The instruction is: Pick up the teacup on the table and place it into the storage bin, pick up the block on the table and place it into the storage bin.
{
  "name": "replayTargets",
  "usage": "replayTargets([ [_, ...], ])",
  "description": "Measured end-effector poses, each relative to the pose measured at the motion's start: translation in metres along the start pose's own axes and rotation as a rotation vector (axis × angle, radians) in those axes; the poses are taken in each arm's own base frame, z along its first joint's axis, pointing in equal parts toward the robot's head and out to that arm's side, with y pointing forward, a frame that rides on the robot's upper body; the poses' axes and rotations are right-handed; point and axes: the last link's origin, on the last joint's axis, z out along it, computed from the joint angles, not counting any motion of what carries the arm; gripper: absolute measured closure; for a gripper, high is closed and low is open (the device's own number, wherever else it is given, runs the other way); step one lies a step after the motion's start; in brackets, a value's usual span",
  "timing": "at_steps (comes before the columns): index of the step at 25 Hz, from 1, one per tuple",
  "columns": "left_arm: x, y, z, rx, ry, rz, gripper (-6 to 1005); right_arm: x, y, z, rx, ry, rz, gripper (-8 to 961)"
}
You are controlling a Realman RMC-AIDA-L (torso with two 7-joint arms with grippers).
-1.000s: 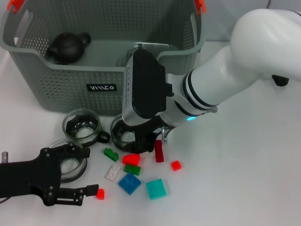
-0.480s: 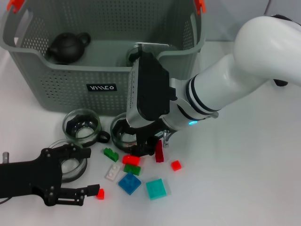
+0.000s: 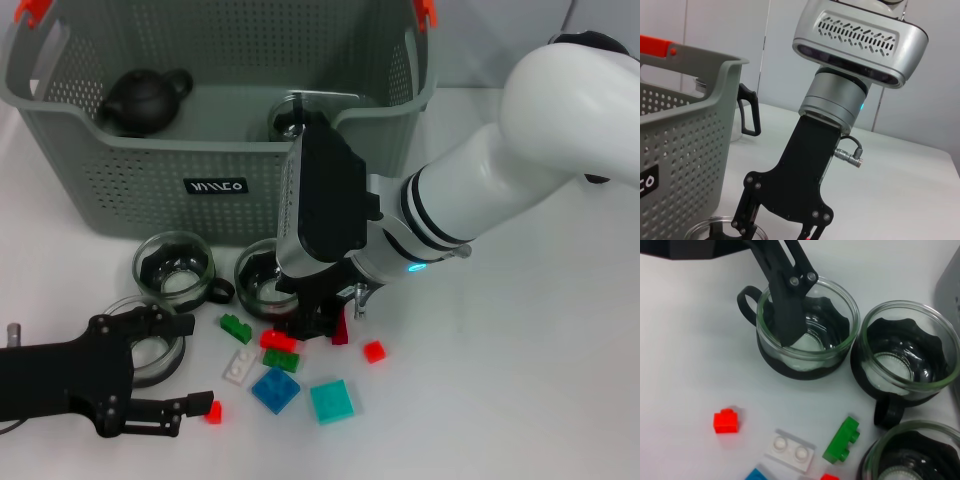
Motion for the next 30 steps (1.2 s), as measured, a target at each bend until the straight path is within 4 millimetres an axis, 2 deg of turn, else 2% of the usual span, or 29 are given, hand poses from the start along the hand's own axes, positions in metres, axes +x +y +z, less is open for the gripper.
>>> replayTargets([
  [6,0.0000,-0.0001,-0.0001,0.001,0.001,0.000,70,-0.0007,0.0009,-0.0002,-0.008,-0.010,0.006,460],
  [12,0.0000,-0.0001,-0.0001,0.001,0.001,0.000,71,-0.0011,0.0010,-0.0003,-0.010,-0.010,0.006,585],
  [20,0.0001,-0.0006,-0.0001,0.005,0.002,0.000,71,-0.0014,0.0014,-0.0021,-0.024,-0.006,0.010,807],
  [25,0.0005,-0.0009,-0.0001,0.007,0.004,0.001,71,-0.0017,0.0007,-0.0041,-0.028,-0.007,0.011,891],
  [30,0.0006,-0.0010,-0.0002,0.007,0.004,-0.002,71,-0.0048,-0.0001,-0.0095,-0.046,-0.024,0.024,890],
])
